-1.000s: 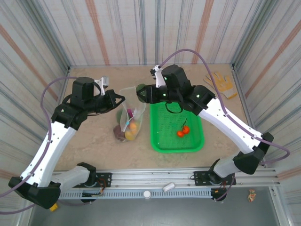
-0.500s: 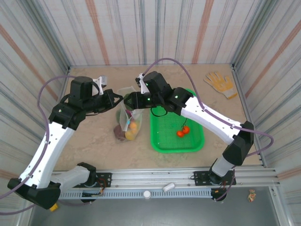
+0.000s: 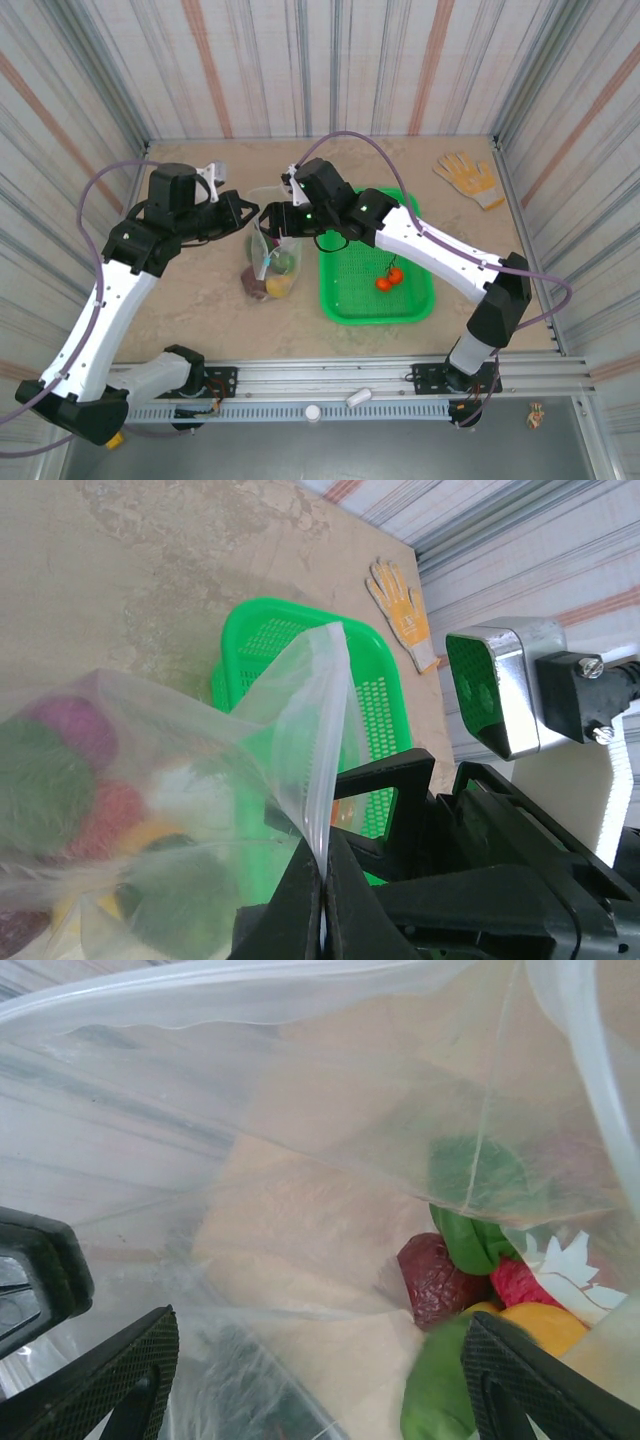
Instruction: Place the food in the zip-top bag and seal the zipper
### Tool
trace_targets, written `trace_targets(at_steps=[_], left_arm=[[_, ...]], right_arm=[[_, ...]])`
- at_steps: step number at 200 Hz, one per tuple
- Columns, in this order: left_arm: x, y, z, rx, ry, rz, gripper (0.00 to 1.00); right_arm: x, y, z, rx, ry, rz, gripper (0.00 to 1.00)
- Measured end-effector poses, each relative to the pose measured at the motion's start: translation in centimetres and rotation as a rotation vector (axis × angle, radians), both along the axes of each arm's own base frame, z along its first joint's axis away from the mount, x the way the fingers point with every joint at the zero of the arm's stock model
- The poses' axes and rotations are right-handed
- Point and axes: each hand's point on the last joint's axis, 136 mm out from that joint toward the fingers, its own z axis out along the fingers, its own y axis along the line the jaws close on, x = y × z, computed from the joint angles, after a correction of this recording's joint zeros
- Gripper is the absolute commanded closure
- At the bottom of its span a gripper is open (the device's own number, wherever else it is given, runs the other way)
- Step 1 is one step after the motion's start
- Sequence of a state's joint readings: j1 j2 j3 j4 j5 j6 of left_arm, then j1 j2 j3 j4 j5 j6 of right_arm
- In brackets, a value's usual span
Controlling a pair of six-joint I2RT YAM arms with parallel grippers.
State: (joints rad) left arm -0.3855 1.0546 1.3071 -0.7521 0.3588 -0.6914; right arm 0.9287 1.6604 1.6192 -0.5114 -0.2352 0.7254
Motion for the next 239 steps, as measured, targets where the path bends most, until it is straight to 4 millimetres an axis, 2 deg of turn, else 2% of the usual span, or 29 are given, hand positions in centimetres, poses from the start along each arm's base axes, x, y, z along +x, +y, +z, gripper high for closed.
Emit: trace_targets(at_steps=[85,135,158,179,219,231,239], left_arm=[[-0.1,0.3,0.2,0.0,-0.006,0.009,1.0],[-0.3,1.9,0.5,0.006,-0.028,0.066,1.0],[-0.5,2.0,0.5,0.006,-0.029,0.066,1.0],[-0.5,2.0,0.4,0.006,-0.028,0.066,1.0],[-0.4,2.0,0.4,0.005,-0.027,0.065,1.0],[-0.5,1.9,0.4,0.004,-0.026,0.064,1.0],[-0.5,1.9,0.4,0.005,-0.026,0.064,1.0]], right_arm=[[0.0,-0.8,-0.4,-0.06,-0.02,0.0,0.25],[0.6,-3.5,3.8,-0.085,-0.134,-0.042,0.29],[0.8,-5.0,4.3,-0.103,-0.143,-0.062,0.28],[0.7,-5.3,3.5,-0.124,-0.127,-0.056,0.27],[0.8,-4.5,0.0,-0.183,-0.063,-0.029,0.32],[1.0,-4.1,-1.2,-0.198,-0.039,-0.023,0.39],[1.1,-3.7,-2.1,-0.21,-0.021,-0.017,0.5]])
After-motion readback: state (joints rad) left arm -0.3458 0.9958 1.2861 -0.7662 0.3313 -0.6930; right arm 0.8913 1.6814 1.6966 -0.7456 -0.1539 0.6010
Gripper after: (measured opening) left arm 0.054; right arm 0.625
